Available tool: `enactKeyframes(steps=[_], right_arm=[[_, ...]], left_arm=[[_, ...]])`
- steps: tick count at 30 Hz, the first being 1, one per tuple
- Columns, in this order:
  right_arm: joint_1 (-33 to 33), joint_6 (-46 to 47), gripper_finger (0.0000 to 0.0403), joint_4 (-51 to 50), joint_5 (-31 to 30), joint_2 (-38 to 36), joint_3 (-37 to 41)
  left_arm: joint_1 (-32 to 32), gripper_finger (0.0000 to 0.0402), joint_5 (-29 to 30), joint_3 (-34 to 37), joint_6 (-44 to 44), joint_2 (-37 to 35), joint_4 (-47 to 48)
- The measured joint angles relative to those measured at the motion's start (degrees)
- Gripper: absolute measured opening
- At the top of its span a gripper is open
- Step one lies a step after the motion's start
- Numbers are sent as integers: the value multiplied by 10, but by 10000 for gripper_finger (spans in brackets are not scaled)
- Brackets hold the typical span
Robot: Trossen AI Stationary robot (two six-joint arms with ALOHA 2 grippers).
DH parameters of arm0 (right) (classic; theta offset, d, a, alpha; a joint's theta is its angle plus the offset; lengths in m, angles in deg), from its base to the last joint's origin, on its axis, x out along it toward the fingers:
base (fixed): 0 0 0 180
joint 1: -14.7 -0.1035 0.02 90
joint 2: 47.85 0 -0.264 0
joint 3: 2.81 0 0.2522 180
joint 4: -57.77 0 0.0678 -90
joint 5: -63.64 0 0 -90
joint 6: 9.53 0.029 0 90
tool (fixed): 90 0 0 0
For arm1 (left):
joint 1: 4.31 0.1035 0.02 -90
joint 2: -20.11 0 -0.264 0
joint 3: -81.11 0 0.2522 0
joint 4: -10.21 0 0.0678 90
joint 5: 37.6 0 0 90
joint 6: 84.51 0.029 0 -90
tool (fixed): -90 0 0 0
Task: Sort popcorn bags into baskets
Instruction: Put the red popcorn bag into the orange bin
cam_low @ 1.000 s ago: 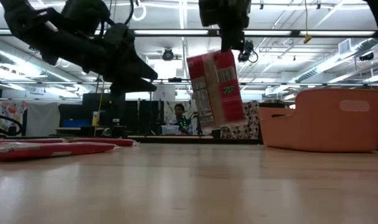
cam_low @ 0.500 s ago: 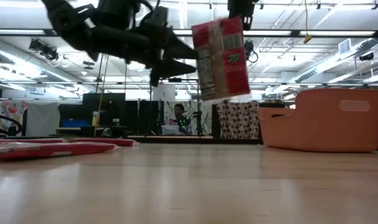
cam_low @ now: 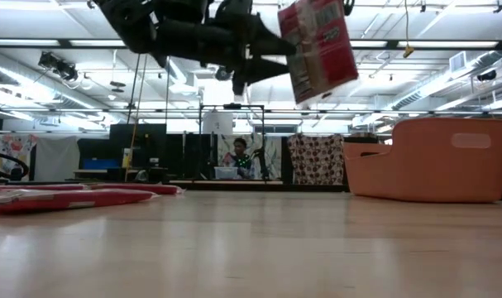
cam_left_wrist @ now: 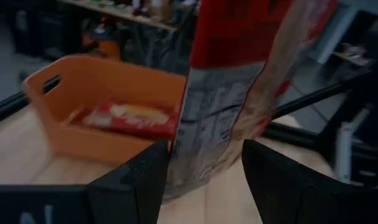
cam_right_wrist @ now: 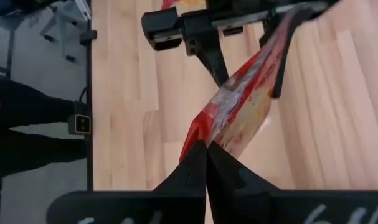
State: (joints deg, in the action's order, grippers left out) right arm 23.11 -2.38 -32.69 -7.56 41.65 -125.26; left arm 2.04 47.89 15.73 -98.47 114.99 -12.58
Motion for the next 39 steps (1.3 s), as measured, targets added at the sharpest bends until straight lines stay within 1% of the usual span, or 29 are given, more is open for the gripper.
enactKeyframes(steps=[4, 8, 13, 16, 18, 20, 26, 27, 30, 33, 36, 39], right_arm=[[-1, -8, 2, 5, -15, -22, 0], [0, -20, 2, 24, -17, -45, 0], [0, -31, 2, 35, -15, -66, 0], [0, -21, 2, 39, -39, -72, 0], [0, -12, 2, 47, -55, -72, 0], [0, 2, 4, 49, -76, -72, 0], [0, 22, 17, 47, -121, -72, 0], [1, 25, 22, 46, -128, -74, 0], [8, 29, 42, 48, -136, -86, 0], [19, 51, 73, 48, -136, -104, 0], [23, 74, 110, 41, -135, -119, 0], [23, 88, 146, 46, -131, -126, 0]], left_arm=[[3, 208, -41, -23, 1, 0, 0], [3, 208, -51, -43, -2, 0, -2], [9, 208, -107, -68, -23, 0, 0], [9, 199, -134, -85, -44, 9, 1], [9, 180, -138, -95, -51, 11, 1], [8, 151, -143, -102, -57, 12, -2], [14, 42, -177, -123, -93, 11, 15], [18, 35, -187, -126, -98, 11, 18], [31, 35, -216, -130, -123, 11, 17], [46, 36, -234, -130, -129, 5, 27], [57, 46, -237, -130, -125, -12, 37], [63, 46, -237, -131, -105, -21, 40]])
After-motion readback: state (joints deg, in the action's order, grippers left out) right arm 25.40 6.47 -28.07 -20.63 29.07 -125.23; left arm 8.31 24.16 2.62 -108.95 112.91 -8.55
